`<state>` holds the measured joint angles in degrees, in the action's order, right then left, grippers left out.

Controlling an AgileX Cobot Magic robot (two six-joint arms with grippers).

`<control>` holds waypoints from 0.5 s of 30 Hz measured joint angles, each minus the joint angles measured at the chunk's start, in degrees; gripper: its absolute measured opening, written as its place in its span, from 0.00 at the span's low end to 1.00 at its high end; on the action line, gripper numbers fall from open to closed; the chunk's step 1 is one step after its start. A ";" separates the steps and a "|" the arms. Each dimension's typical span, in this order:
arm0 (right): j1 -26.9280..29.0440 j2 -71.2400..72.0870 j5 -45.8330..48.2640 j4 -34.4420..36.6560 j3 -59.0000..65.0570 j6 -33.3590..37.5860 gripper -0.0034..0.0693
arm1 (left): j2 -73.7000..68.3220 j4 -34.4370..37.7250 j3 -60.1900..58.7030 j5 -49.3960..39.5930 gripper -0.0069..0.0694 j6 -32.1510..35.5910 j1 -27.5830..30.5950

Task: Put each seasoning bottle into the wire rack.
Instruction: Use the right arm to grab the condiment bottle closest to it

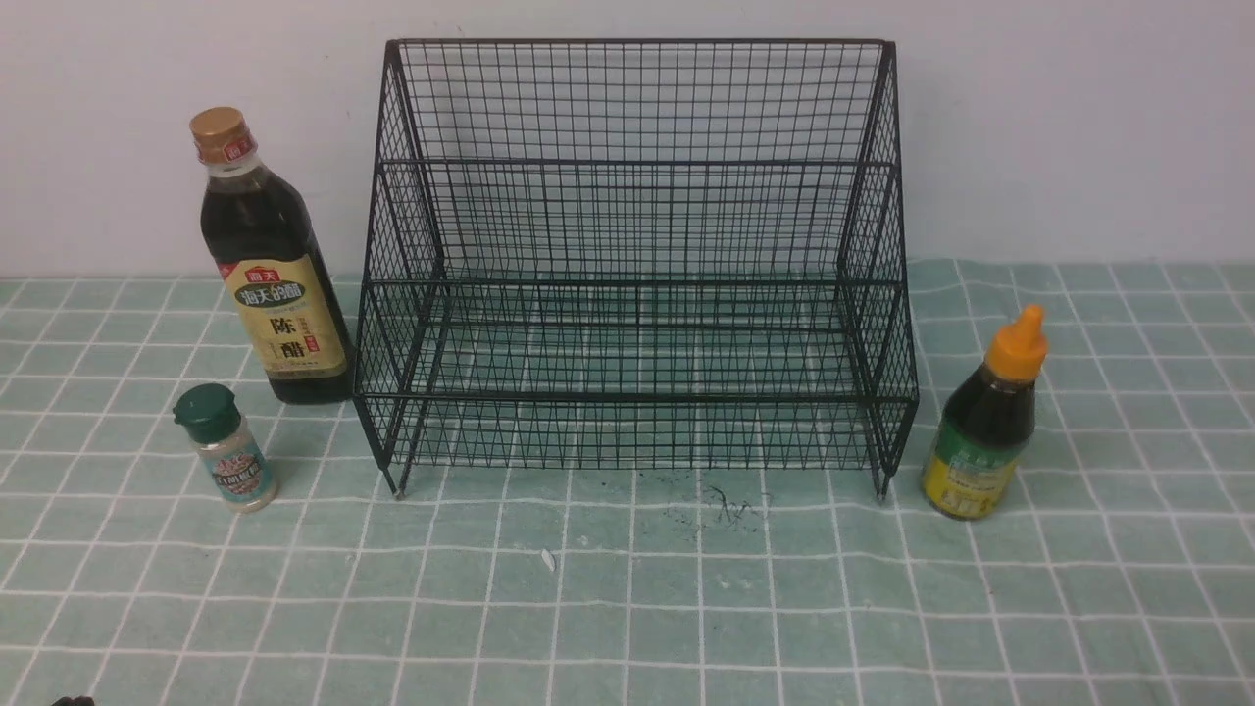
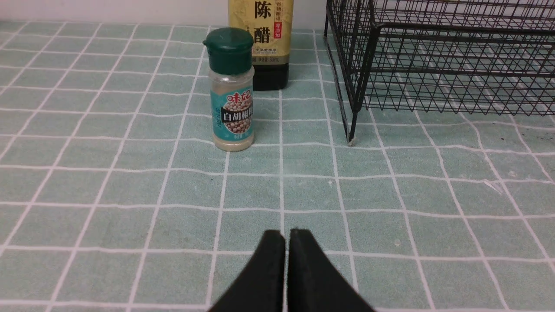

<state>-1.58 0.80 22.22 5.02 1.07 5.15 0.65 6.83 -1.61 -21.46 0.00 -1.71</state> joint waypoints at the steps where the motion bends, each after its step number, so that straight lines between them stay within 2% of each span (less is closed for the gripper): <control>1: 0.00 0.00 0.00 0.00 0.00 0.00 0.03 | 0.00 0.00 0.00 0.00 0.08 0.00 0.00; 15: 0.00 0.00 0.00 0.00 0.00 0.00 0.03 | 0.00 0.00 0.00 0.00 0.08 0.00 0.00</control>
<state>-1.58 0.80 22.22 5.02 1.07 5.15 0.65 6.83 -1.61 -21.46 0.00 -1.71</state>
